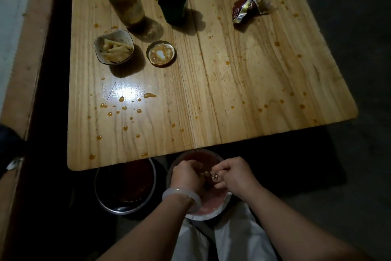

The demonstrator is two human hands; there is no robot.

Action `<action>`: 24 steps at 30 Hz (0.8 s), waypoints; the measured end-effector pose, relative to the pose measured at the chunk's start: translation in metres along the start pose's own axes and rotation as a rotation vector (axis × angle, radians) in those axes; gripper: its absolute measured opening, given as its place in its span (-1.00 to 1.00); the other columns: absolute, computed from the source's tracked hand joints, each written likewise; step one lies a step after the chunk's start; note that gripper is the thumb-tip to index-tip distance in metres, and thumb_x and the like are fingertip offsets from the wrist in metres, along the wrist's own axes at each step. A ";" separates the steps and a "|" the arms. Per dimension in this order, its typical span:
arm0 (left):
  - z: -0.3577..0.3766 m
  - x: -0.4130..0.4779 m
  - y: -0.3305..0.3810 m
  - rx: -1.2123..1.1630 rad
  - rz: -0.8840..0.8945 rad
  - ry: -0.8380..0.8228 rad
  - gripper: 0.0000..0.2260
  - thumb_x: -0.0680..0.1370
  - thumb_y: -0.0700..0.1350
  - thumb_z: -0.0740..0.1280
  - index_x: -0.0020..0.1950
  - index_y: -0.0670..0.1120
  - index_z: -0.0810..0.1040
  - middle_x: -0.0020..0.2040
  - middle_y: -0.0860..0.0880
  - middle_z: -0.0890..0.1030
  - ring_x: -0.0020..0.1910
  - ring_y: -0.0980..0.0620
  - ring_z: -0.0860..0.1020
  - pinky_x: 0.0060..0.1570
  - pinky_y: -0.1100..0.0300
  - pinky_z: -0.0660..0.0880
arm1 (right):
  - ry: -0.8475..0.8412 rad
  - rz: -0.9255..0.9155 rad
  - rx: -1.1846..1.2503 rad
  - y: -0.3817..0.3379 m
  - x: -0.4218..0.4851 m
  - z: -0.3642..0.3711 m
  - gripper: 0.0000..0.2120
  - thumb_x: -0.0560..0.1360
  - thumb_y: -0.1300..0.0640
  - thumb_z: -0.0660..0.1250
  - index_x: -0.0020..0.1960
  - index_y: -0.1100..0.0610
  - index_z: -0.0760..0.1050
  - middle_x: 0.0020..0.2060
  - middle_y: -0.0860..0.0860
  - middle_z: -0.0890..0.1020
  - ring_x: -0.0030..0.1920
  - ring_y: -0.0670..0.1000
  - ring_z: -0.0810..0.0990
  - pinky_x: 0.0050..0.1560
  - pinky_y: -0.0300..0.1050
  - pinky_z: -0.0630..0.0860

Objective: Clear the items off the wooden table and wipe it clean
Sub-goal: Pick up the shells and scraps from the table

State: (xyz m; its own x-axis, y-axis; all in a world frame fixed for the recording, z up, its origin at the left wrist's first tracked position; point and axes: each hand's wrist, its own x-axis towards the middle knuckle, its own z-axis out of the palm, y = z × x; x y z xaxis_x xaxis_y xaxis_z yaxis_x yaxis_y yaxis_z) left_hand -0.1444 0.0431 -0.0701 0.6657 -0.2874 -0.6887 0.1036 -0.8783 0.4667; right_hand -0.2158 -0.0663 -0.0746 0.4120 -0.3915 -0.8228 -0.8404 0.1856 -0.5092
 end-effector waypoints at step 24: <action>-0.009 0.009 0.007 0.082 0.080 0.023 -0.96 0.48 -0.04 0.38 -0.14 0.03 0.62 -0.15 0.05 0.63 -0.13 0.05 0.59 -0.05 0.08 0.57 | 0.257 -0.418 -0.294 -0.055 0.010 -0.019 -0.91 0.49 0.17 0.40 -0.19 0.10 0.63 -0.36 -0.08 0.60 -0.36 -0.17 0.54 -0.36 -0.41 0.39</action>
State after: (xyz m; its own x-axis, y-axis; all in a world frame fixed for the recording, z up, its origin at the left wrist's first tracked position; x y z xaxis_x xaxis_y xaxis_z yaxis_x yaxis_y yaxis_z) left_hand -0.1313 0.0374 -0.0681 0.6865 -0.3501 -0.6373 -0.0109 -0.8813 0.4724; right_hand -0.1721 -0.0974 -0.0500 0.6625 -0.5914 -0.4597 -0.7021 -0.2763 -0.6563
